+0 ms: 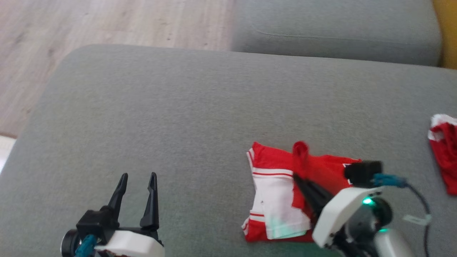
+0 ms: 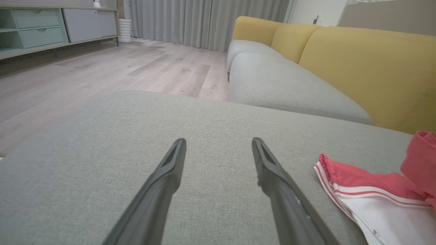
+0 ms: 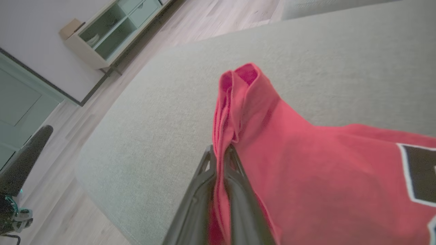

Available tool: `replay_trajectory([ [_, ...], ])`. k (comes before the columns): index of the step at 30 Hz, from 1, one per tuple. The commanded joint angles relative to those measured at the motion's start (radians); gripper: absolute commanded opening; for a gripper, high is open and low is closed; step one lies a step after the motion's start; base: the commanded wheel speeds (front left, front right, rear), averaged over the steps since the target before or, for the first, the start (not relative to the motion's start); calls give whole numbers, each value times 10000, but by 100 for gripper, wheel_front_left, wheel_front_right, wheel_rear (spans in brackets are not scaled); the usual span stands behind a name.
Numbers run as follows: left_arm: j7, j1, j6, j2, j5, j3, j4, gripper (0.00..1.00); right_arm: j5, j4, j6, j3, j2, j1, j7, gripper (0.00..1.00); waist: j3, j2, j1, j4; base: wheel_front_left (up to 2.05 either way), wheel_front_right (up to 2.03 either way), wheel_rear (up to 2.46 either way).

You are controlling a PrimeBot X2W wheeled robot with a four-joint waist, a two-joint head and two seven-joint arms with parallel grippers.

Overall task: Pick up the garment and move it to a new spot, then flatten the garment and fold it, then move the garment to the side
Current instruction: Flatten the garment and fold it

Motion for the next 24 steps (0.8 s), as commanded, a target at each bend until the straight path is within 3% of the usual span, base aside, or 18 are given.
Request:
replay_trajectory([
  [1, 26, -358, 20, 261, 23, 289, -311, 100, 18, -108, 67, 399, -29, -670, -217, 0, -3, 0, 1, 260, 0, 0, 0],
  [10, 15, -343, 7, 199, 14, 214, -271, 100, 300, 1566, 67, 1206, -27, -1453, -888, 0, 15, 0, 1, 594, 0, 0, 0],
  [11, 8, -343, 5, 190, 15, 206, -261, 100, 322, 1775, 67, 1257, -27, -1552, -952, 4, 16, 0, 1, 604, 0, 0, 0],
  [12, 2, -343, 3, 180, 15, 199, -250, 100, 318, 1987, 67, 1299, -27, -1644, -1015, 37, 16, 0, 1, 610, 0, 0, 0],
  [13, -3, -344, 0, 168, 11, 194, -238, 100, 321, 2165, 67, 1360, -27, -1728, -1086, 95, 17, 0, 1, 609, 0, 0, 0],
  [14, -7, -348, -6, 154, 5, 187, -224, 100, 358, 2300, 67, 1419, -27, -1806, -1198, 100, 18, 0, 1, 604, 0, 0, 0],
  [18, -15, -361, -29, 90, -8, 136, -161, 100, 827, 2521, 67, 1598, -27, -1996, -1782, 100, -9, 0, 1, 512, 0, 0, 0],
  [24, -40, -424, -107, -63, 30, -19, -73, 100, -225, 2651, 67, 724, -27, -2146, -2879, 100, -109, 0, 1, 268, 0, 0, 0],
])
